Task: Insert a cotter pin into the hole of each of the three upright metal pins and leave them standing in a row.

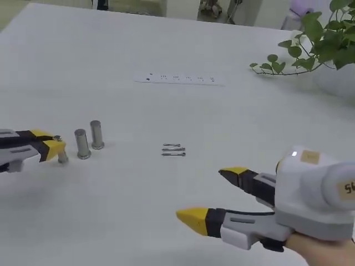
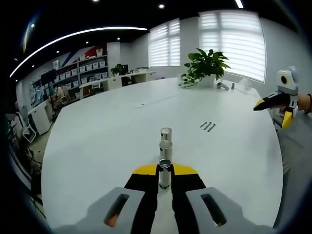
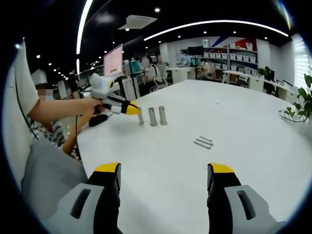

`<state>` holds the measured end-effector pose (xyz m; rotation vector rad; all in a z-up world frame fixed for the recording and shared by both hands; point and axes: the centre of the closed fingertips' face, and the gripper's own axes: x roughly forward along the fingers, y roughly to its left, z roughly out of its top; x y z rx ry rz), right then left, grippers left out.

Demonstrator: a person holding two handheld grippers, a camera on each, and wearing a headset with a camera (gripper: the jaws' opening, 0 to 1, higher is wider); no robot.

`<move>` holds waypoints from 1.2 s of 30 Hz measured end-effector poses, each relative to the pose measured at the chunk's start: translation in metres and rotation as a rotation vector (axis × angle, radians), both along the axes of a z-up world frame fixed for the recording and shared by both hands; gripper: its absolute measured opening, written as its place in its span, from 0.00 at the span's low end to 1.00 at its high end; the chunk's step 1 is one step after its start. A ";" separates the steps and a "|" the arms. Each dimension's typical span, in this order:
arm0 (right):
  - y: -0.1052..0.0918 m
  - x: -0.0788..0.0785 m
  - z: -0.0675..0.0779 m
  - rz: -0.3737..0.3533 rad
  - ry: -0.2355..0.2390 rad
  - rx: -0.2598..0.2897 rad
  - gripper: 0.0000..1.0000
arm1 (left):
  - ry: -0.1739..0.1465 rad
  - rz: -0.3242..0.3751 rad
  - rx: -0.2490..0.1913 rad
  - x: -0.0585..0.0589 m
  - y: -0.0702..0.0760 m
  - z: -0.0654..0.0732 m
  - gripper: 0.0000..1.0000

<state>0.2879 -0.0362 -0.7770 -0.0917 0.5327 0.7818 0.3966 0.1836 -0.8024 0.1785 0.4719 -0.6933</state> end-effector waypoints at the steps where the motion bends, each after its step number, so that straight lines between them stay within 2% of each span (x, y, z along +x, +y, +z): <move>1: 0.000 0.000 0.000 0.001 0.000 0.000 0.74 | 0.003 -0.001 0.000 -0.002 -0.001 0.000 0.07; 7: 0.001 -0.003 -0.001 0.018 -0.003 -0.008 0.73 | 0.010 -0.033 -0.016 -0.017 -0.017 0.002 0.07; 13: 0.001 -0.005 -0.001 0.025 -0.007 -0.011 0.73 | 0.011 -0.073 -0.021 -0.025 -0.038 0.001 0.07; 27: -0.004 -0.007 -0.004 0.011 0.005 -0.010 0.72 | 0.031 -0.127 -0.051 -0.029 -0.083 -0.009 0.07; 32: -0.007 -0.008 -0.006 0.002 0.009 -0.010 0.71 | 0.031 -0.141 -0.045 -0.031 -0.092 -0.013 0.07; 36: -0.008 -0.008 -0.007 -0.002 0.014 -0.009 0.71 | 0.036 -0.143 -0.058 -0.031 -0.096 -0.012 0.07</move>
